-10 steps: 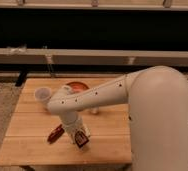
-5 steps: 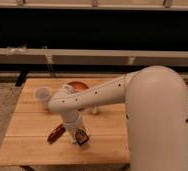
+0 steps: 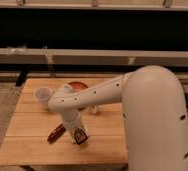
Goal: Place the eraser on the white sponge
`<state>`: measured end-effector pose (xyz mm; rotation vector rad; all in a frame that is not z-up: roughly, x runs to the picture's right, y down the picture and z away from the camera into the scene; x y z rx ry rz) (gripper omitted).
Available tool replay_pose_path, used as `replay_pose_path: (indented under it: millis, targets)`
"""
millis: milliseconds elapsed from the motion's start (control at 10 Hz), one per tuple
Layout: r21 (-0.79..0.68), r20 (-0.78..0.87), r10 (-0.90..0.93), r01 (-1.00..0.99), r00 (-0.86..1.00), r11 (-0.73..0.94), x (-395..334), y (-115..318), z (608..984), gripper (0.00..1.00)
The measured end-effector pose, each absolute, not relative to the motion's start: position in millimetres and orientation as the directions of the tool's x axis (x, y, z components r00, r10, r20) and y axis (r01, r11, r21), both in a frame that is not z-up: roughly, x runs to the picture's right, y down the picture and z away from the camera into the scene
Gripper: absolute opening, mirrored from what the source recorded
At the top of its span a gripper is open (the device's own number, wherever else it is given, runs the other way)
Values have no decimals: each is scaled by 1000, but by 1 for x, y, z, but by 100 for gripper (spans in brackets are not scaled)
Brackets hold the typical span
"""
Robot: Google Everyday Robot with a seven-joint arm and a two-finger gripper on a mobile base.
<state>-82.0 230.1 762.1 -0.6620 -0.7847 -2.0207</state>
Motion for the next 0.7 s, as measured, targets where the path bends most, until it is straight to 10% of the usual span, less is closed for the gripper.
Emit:
replay_pose_path:
  millis: [700]
  targets:
    - [245,677,-560,864,-477,-440,-79,219,755,80]
